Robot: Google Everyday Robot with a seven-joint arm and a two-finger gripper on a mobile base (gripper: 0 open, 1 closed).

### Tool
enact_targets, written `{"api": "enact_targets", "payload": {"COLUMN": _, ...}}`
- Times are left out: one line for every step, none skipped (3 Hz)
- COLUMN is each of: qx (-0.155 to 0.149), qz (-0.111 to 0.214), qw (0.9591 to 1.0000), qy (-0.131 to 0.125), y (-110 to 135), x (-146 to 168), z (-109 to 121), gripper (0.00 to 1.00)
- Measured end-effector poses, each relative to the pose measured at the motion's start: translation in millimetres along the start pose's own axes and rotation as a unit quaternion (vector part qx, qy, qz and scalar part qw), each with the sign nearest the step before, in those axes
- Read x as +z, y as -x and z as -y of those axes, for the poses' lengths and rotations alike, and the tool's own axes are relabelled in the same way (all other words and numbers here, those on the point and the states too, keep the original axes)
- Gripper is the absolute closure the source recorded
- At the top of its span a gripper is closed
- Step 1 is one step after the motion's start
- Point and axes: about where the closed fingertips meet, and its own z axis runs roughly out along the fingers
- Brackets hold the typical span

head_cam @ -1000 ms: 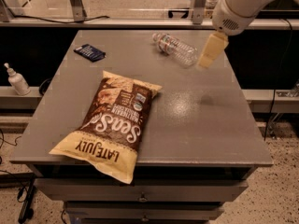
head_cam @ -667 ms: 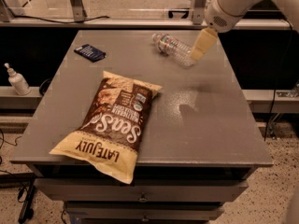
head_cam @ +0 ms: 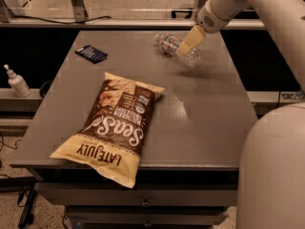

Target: Move water bottle near brown chip bag

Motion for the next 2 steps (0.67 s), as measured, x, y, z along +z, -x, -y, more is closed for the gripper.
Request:
{"api": "enact_targets", "payload": {"qx": 0.031, "qz": 0.019, "qw": 0.9991, "qy": 0.023, "y": 14, "x": 26, "z": -2, "gripper": 0.00}}
{"api": "enact_targets", "payload": {"qx": 0.049, "qz": 0.021, "qw": 0.9977, "qy": 0.042, "y": 16, "x": 47, "z": -8, "gripper": 0.00}}
